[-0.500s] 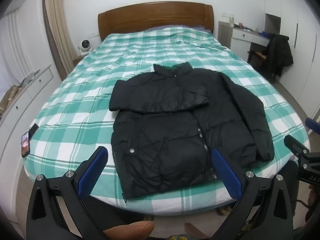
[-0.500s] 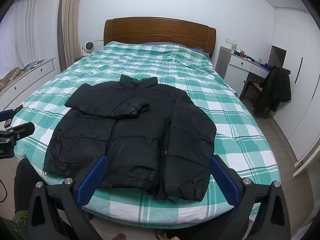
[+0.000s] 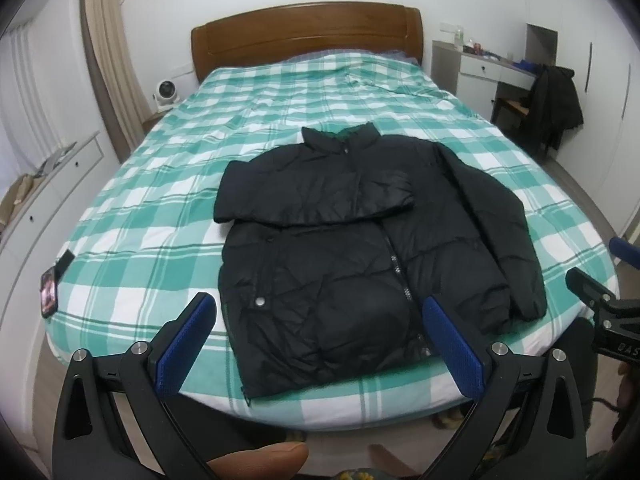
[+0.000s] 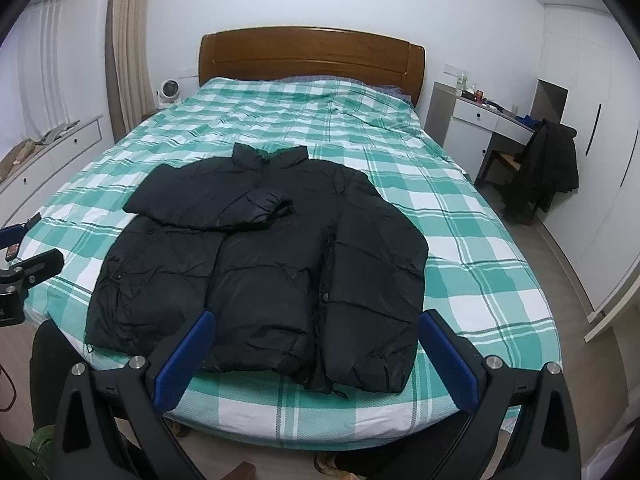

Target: Fold large clothes

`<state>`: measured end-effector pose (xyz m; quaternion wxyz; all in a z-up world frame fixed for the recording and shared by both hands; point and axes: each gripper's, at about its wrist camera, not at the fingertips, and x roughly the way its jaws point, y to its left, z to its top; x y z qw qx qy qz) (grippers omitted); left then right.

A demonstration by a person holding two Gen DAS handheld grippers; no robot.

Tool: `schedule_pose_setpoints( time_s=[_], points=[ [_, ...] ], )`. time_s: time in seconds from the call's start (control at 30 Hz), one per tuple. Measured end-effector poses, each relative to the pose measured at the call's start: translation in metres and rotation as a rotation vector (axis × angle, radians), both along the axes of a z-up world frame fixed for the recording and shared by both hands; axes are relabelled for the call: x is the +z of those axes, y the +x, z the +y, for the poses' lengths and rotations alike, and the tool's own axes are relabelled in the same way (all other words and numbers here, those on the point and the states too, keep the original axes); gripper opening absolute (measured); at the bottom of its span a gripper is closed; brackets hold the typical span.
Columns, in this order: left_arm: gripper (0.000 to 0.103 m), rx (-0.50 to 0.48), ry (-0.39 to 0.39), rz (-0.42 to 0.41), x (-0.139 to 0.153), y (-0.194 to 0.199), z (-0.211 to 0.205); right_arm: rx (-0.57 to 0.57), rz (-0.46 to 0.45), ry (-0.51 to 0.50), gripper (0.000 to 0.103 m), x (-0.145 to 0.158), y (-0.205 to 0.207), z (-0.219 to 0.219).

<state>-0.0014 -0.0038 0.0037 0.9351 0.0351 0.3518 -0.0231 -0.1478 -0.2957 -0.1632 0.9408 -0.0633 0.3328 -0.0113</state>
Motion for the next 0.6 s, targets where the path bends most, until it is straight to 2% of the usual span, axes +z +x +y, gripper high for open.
schedule_pose_setpoints(
  time_s=[0.13, 0.4, 0.6],
  points=[
    [0.103, -0.001, 0.001, -0.013, -0.0015, -0.0015, -0.0009, -0.015, 0.006, 0.002, 0.103, -0.0007, 0.0006, -0.0028],
    [0.103, -0.005, 0.013, 0.011, -0.0094, 0.0006, -0.0012, -0.030, 0.014, -0.030, 0.103, -0.0033, 0.0006, -0.0014],
    [0.103, -0.006, 0.050, 0.016, -0.0091, 0.0011, 0.0003, -0.036, 0.022, -0.041, 0.103, -0.0046, 0.0010, -0.0011]
  ],
)
